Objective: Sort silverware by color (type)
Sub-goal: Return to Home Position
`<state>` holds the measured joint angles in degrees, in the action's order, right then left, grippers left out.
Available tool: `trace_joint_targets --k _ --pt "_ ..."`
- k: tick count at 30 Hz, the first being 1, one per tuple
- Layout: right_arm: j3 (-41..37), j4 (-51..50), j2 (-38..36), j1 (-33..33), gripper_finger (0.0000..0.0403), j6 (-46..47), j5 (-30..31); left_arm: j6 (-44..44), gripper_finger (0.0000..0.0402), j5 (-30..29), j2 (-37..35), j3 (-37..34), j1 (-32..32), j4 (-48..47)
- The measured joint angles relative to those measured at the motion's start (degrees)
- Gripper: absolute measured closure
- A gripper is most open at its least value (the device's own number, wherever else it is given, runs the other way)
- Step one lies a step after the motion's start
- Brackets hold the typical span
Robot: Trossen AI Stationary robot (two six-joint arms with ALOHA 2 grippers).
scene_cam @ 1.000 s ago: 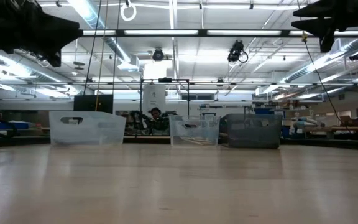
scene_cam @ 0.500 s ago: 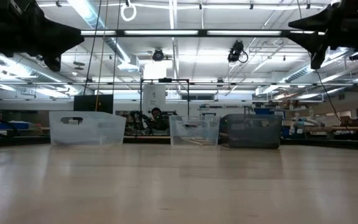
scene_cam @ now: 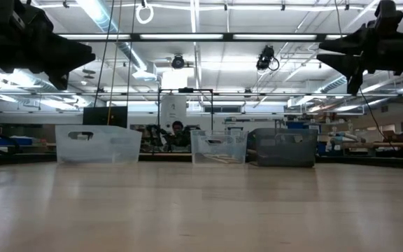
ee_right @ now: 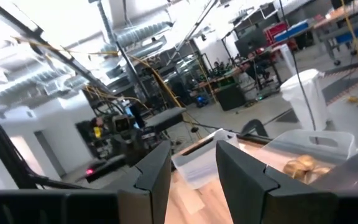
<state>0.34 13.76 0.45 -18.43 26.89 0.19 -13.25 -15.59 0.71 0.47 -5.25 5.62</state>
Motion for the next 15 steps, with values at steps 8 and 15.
trace_joint_targets --k 8,15 --pt "0.0 -4.08 0.0 1.24 0.0265 -8.87 1.4 1.9 0.0309 -0.8 0.02 0.01 -1.54 -1.52" --pt "0.0 -12.54 0.09 1.24 0.0265 -6.07 1.64 0.14 0.0308 -0.74 1.04 0.04 -1.54 -1.89"
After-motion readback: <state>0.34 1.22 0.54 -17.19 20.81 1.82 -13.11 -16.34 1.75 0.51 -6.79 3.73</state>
